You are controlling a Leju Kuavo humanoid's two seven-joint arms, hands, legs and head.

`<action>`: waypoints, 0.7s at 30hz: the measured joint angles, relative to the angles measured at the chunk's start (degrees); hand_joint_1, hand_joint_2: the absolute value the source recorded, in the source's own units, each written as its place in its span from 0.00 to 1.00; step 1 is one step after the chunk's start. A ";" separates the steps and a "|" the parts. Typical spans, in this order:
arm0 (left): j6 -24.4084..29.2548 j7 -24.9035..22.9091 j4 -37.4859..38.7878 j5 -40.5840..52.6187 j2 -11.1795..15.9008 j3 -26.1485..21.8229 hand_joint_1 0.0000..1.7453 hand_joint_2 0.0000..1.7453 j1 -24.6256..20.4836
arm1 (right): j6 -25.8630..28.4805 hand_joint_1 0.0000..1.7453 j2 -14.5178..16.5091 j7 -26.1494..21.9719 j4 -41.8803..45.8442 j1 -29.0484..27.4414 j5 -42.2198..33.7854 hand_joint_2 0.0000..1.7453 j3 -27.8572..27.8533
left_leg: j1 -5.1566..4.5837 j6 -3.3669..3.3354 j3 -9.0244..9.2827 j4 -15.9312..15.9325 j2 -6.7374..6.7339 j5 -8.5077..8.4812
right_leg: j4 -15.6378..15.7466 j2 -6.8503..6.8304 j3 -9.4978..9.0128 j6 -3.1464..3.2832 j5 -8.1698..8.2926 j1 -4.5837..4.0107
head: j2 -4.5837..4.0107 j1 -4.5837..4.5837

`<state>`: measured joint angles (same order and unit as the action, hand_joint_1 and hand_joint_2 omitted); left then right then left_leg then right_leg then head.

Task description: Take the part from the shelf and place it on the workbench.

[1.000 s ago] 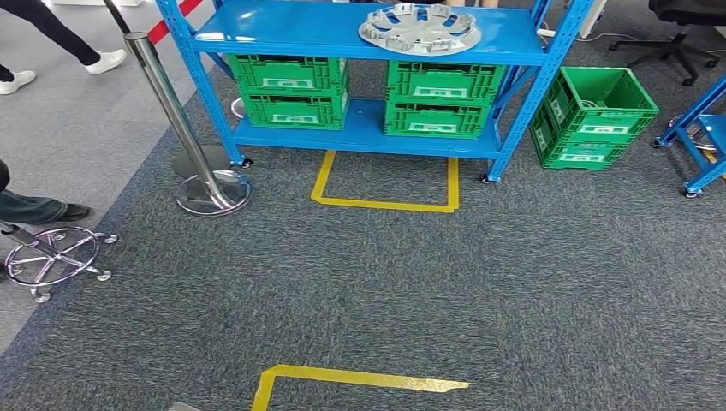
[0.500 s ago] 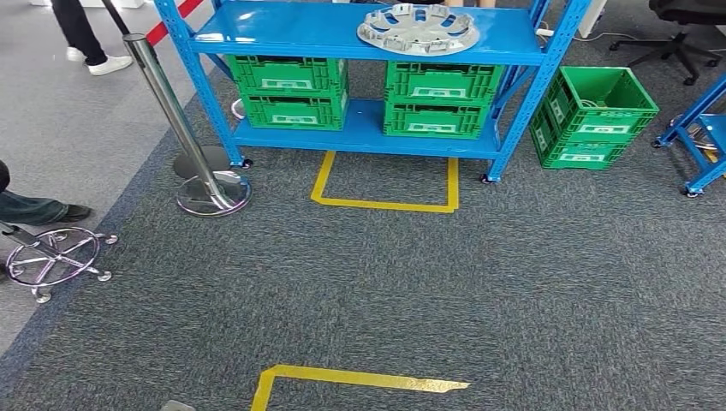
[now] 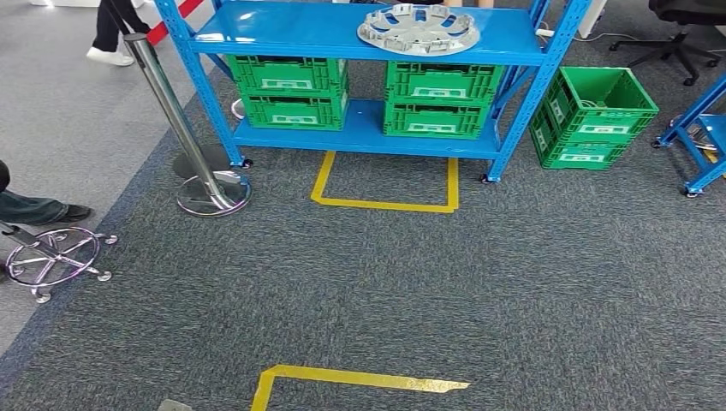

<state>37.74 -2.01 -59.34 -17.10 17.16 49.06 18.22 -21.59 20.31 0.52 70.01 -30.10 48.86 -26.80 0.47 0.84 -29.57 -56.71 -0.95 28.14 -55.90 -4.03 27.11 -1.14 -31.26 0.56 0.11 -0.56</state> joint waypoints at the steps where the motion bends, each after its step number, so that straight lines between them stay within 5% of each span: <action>1: -0.01 -0.22 0.00 0.17 0.00 -0.08 0.00 0.00 0.09 | -0.01 0.00 0.00 0.01 0.00 -0.01 0.03 0.00 0.00 | 0.00 0.00 0.00 0.00 0.00 0.00 | 0.00 0.00 0.00 0.00 0.00 0.00 | 0.00 -0.01; 21: 0.44 -2.01 -0.10 0.96 -0.19 -1.72 0.00 0.00 1.23 | -0.54 0.00 0.00 0.14 0.00 -0.03 0.33 0.00 0.00 | 0.00 0.00 0.01 0.00 0.00 0.00 | 0.00 0.00 -0.01 0.00 0.00 0.00 | 0.00 0.01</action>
<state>38.18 -4.02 -59.44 -16.15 16.97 47.34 19.45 -22.14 20.31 0.66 70.01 -30.13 49.19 -26.80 0.47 0.84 -29.56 -56.71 -0.95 28.14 -55.90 -4.03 27.10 -1.15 -31.26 0.56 0.11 -0.56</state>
